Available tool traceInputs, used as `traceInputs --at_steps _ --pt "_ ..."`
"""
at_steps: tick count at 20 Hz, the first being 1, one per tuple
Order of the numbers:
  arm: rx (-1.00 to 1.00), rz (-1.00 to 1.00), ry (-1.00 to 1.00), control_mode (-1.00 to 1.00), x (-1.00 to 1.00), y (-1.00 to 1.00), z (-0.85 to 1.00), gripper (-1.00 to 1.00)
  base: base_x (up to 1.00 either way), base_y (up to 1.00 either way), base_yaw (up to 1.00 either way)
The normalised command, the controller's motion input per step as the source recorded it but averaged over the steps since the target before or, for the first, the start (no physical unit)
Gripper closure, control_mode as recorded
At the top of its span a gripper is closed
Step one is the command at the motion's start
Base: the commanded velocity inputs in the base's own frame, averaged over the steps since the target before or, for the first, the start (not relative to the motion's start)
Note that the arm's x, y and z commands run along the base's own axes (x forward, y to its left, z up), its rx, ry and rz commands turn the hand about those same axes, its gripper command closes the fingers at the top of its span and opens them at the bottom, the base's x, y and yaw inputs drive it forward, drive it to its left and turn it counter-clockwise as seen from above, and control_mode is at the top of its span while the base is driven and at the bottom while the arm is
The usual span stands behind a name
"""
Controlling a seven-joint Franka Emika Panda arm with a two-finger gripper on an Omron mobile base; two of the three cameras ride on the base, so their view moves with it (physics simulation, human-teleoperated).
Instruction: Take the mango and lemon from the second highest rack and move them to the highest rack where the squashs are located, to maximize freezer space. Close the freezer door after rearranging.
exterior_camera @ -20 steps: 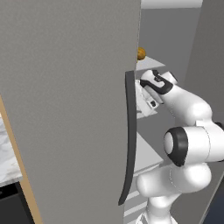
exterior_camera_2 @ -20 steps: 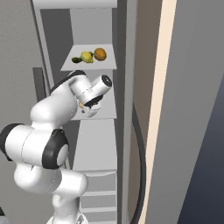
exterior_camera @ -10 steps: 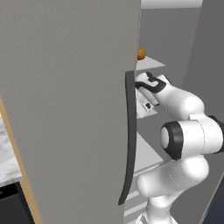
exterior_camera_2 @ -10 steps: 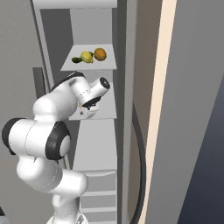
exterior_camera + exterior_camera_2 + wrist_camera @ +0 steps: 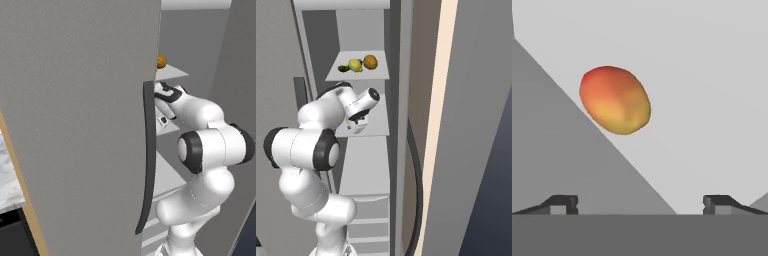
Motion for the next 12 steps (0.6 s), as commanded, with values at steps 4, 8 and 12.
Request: traceInputs --at_steps 4,8,12 --pt "0.0 0.0 0.05 -1.0 0.38 0.01 -0.05 -1.0 0.0 0.0 0.0" --pt "0.0 0.0 0.1 -1.0 0.3 0.0 -0.15 -1.0 0.0 0.0 0.0" --pt "0.0 0.0 0.13 -1.0 0.26 0.0 -0.19 -1.0 0.0 0.0 0.0"
